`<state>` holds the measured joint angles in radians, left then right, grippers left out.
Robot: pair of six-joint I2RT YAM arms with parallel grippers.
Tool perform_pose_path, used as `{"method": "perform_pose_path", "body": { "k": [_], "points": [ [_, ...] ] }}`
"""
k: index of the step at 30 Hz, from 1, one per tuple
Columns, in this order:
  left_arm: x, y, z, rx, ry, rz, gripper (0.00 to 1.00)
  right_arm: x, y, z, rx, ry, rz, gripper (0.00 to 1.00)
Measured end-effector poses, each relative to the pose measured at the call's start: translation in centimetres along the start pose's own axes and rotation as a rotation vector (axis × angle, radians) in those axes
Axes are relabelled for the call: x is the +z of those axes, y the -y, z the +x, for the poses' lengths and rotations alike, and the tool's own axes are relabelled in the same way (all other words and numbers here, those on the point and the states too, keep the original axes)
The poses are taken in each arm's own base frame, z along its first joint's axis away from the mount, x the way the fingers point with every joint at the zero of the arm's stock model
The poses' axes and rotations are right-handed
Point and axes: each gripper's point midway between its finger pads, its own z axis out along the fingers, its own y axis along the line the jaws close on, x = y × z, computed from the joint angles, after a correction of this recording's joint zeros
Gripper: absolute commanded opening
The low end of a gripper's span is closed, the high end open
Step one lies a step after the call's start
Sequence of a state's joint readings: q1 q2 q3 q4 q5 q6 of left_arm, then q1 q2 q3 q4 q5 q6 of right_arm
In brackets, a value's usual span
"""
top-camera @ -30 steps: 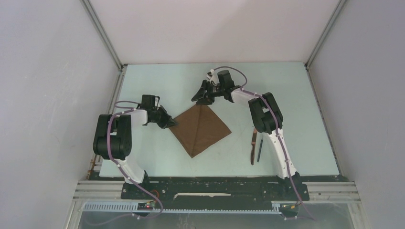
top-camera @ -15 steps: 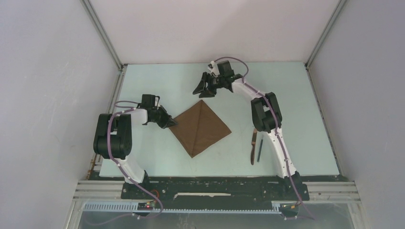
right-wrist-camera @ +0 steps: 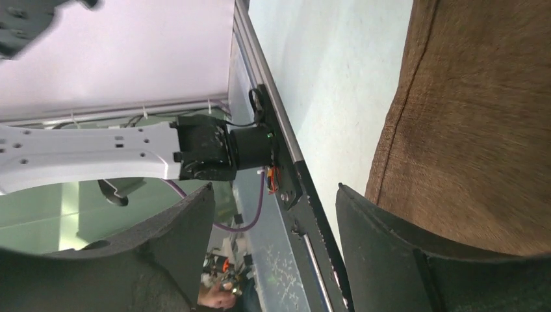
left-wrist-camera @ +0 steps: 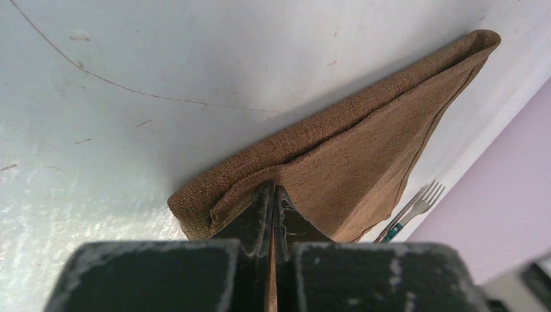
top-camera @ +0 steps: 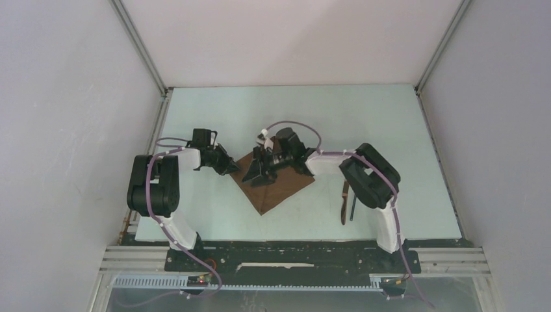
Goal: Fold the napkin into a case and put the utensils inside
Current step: Smooth out the upper triangle-folded napkin at the center of the board.
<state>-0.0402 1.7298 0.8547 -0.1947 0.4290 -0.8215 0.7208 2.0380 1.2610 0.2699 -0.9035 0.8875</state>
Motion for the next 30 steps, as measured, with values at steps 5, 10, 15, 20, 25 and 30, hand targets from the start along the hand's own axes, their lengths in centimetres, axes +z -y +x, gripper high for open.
{"method": "perform_pose_path", "body": {
  "k": [5, 10, 15, 20, 25, 30],
  "points": [
    [0.0, 0.0, 0.0, -0.001, 0.0, 0.0, 0.0, 2.9, 1.5, 1.9, 0.071, -0.05, -0.047, 0.74],
    [0.0, 0.0, 0.0, -0.001, 0.0, 0.0, 0.0, 3.1, 2.3, 2.1, 0.084, -0.035, -0.056, 0.74],
    [0.0, 0.0, 0.0, -0.001, 0.0, 0.0, 0.0, 3.4, 3.1, 3.5, 0.097, -0.045, -0.059, 0.72],
    [0.0, 0.0, 0.0, -0.001, 0.0, 0.0, 0.0, 4.1, 3.8, 5.8, 0.111, -0.079, -0.05, 0.71],
    [0.0, 0.0, 0.0, -0.002, 0.0, 0.0, 0.0, 4.2, 4.7, 7.5, 0.126, -0.094, -0.033, 0.71],
    [0.0, 0.0, -0.1, -0.003, 0.001, 0.0, 0.0, 4.0, 5.5, 8.2, 0.106, -0.084, -0.026, 0.7]
  ]
}}
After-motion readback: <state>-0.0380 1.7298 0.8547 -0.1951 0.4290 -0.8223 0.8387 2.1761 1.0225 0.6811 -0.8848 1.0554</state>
